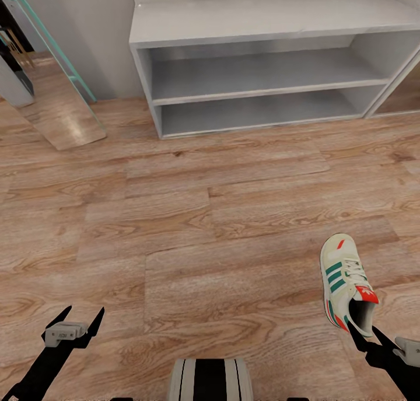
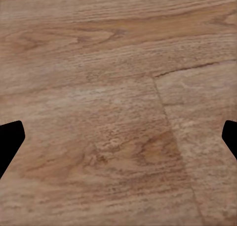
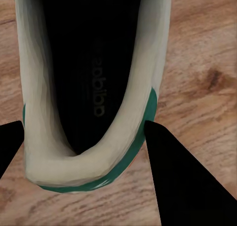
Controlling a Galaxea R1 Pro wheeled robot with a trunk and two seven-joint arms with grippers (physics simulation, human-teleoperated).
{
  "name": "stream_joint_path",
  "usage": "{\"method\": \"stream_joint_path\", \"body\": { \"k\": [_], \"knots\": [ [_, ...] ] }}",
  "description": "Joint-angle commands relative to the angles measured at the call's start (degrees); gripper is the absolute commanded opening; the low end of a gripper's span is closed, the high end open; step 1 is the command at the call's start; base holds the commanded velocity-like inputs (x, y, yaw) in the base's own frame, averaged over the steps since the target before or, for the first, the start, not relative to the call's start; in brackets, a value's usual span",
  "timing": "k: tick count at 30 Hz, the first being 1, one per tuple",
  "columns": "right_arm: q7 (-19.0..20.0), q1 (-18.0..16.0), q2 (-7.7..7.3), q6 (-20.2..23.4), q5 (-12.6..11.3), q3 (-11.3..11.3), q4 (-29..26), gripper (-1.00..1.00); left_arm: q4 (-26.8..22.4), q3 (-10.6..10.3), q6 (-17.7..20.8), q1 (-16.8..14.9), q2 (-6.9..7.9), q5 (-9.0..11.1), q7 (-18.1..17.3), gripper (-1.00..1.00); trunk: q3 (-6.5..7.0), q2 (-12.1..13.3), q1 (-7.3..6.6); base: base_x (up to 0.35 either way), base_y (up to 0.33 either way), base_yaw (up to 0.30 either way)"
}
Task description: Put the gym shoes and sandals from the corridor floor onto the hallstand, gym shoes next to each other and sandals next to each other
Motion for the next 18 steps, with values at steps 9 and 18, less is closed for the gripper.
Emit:
{"method": "stream_joint_path", "body": {
  "k": [9, 18],
  "knots": [
    [0.0, 0.0, 0.00, 0.1, -0.1, 0.0, 0.0, -1.00, 0.0, 0.0, 0.0, 0.0, 0.02, 0.0, 0.0, 1.00, -0.30, -0.1, 0.13, 0.000, 0.000, 0.000],
    [0.1, 0.0, 0.00, 0.0, -0.1, 0.0, 0.0, -1.00, 0.0, 0.1, 0.0, 0.0, 0.04, 0.0, 0.0, 1.00, -0.61, -0.1, 0.26, 0.000, 0.000, 0.000]
  ]
}}
